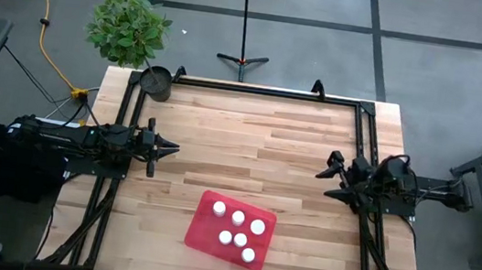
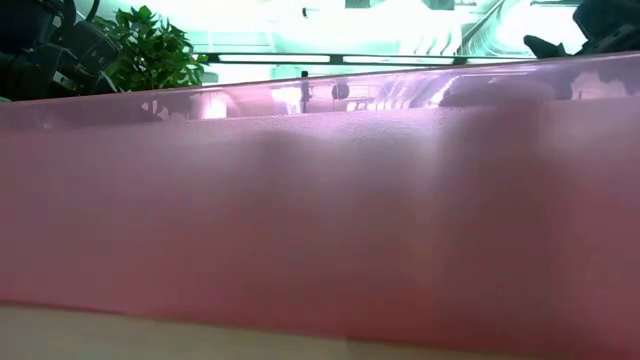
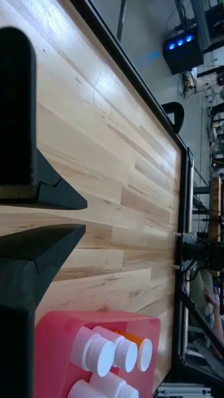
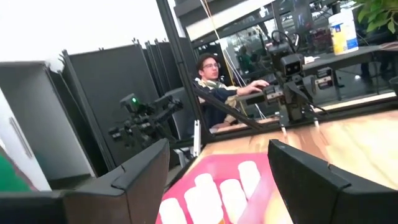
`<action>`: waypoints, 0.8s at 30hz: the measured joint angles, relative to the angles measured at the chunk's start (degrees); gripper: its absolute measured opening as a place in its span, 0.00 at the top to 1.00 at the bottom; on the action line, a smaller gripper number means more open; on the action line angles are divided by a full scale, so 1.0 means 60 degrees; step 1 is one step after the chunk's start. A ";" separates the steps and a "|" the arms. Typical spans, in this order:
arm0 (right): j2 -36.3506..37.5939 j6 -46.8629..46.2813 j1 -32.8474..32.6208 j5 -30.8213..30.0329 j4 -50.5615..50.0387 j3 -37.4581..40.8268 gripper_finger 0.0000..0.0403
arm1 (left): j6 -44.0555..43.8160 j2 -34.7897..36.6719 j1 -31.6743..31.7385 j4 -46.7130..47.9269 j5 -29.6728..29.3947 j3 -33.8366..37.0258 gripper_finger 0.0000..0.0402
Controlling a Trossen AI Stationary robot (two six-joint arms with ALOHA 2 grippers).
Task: Pick and place pill bottles into a basket
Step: Return to Home Position
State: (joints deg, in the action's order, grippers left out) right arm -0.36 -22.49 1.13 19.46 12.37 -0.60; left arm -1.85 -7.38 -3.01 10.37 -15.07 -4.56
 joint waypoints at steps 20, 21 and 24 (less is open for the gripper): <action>0.0000 -0.0176 -0.0004 -0.1458 -0.0596 0.0000 0.35 | 0.0000 0.0000 0.0003 0.0000 0.0000 -0.0001 0.79; 0.0000 -0.0142 -0.0004 -0.1535 -0.0596 0.0000 0.35 | 0.0000 0.0000 0.0001 -0.0004 0.0000 0.0000 0.79; 0.0000 -0.0097 -0.0004 -0.1618 -0.0596 0.0000 0.35 | 0.0000 0.0000 0.0000 -0.0003 0.0000 -0.0002 0.79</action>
State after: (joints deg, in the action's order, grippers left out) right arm -0.36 -23.08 1.10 9.75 8.80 -0.60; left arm -1.85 -7.38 -3.01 10.35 -15.07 -4.57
